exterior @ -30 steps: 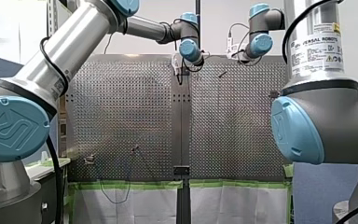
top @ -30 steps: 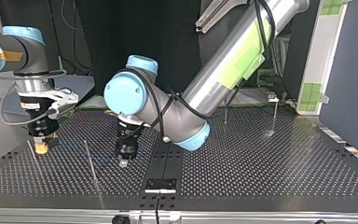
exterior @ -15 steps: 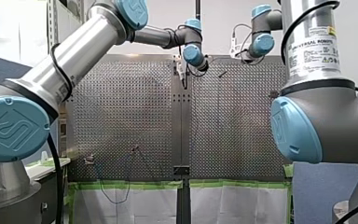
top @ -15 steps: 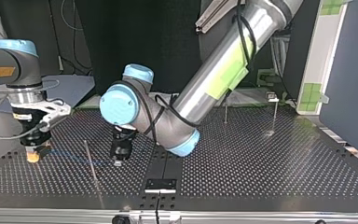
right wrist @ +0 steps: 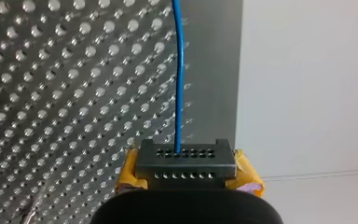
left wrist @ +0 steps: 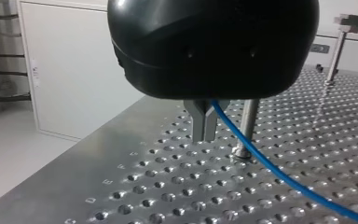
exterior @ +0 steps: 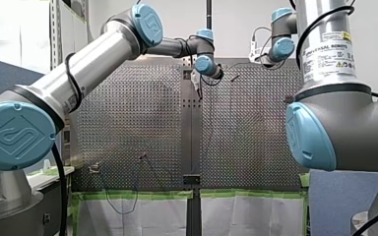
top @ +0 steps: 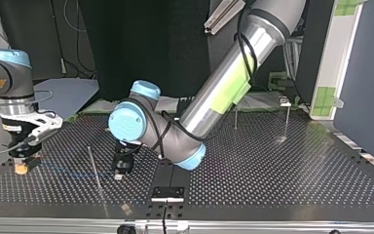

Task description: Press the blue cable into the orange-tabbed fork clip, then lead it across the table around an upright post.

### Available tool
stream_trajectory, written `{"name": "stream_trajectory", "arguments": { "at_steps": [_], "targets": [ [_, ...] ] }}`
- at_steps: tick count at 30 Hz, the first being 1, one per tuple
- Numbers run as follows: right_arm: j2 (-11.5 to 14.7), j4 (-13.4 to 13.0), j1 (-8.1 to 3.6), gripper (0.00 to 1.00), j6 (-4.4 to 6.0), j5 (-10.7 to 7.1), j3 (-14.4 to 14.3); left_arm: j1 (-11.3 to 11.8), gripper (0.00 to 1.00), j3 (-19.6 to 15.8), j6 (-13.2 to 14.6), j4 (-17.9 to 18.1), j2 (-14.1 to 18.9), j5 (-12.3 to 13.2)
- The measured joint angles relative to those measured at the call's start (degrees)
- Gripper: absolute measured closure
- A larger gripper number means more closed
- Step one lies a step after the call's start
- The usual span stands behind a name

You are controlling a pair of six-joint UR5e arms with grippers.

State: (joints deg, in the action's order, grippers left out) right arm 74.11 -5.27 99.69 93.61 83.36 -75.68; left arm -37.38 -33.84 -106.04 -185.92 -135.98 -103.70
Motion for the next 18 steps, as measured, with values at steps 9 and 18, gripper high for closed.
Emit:
{"name": "stream_trajectory", "arguments": {
  "at_steps": [9,18],
  "targets": [
    [-1.8,-0.1,-0.90,1.00,-0.02,0.52,0.0,1.3,1.00,-2.8,-1.5,2.6,-0.1,2.3],
    [-3.5,-0.1,-0.97,1.00,-0.30,1.00,-0.6,1.9,1.00,-6.2,-2.8,5.5,-0.1,4.0]
  ]
}}
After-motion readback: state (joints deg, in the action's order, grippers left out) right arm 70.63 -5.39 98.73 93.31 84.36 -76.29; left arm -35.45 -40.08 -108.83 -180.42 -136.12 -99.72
